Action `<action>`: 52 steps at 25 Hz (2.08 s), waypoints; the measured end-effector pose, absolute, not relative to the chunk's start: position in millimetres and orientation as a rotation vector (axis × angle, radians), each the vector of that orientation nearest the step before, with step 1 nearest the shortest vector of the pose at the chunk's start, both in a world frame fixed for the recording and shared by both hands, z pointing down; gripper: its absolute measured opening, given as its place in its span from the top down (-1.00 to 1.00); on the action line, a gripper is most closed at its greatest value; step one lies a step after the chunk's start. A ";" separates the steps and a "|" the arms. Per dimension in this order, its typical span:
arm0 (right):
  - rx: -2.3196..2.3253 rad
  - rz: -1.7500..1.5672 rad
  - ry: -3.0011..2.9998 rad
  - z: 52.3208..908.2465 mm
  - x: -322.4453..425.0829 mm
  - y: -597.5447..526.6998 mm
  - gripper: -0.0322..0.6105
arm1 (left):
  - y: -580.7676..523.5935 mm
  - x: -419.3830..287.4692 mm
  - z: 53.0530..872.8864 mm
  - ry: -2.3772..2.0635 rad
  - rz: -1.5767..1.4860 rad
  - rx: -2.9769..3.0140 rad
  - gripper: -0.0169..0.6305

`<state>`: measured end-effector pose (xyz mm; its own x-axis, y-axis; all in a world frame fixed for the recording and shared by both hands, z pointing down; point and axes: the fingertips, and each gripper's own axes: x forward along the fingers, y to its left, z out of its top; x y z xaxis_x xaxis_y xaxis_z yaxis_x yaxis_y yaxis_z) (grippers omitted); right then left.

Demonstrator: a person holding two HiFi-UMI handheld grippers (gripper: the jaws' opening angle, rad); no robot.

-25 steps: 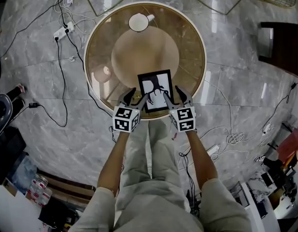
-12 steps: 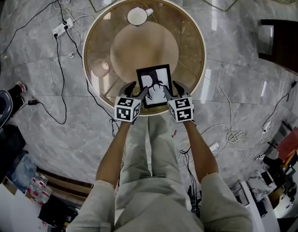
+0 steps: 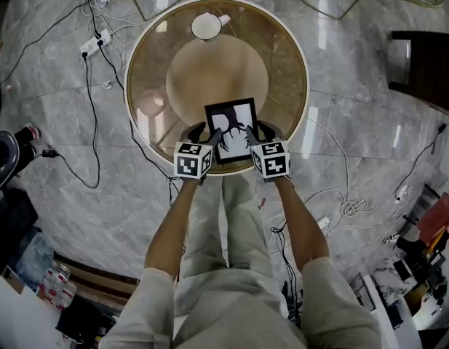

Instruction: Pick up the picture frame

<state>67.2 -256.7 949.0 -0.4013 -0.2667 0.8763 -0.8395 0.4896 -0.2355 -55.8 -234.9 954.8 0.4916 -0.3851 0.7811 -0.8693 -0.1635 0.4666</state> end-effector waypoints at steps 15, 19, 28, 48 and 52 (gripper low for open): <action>0.921 0.893 -1.877 952.2 70.7 -256.0 0.62 | -237.4 -59.8 957.0 -1.113 0.638 1.725 0.62; 0.927 0.891 -1.870 950.6 70.4 -251.9 0.65 | -237.8 -61.8 958.2 -1.144 0.622 1.692 0.64; 1.000 0.872 -1.858 943.6 69.8 -241.7 0.65 | -234.5 -64.2 955.2 -1.167 0.631 1.674 0.69; 1.173 0.700 -1.944 870.6 71.0 -259.5 0.68 | -250.3 -65.6 881.2 -1.316 0.554 1.764 0.72; 1.194 0.649 -1.980 852.7 67.8 -264.0 0.68 | -254.9 -67.9 868.1 -1.338 0.537 1.776 0.72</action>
<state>67.8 -264.0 852.7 -0.3086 -0.5302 0.7897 -0.8947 0.4437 -0.0518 -67.9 -254.9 868.1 0.3421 -0.5755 0.7428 -0.9294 -0.0904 0.3579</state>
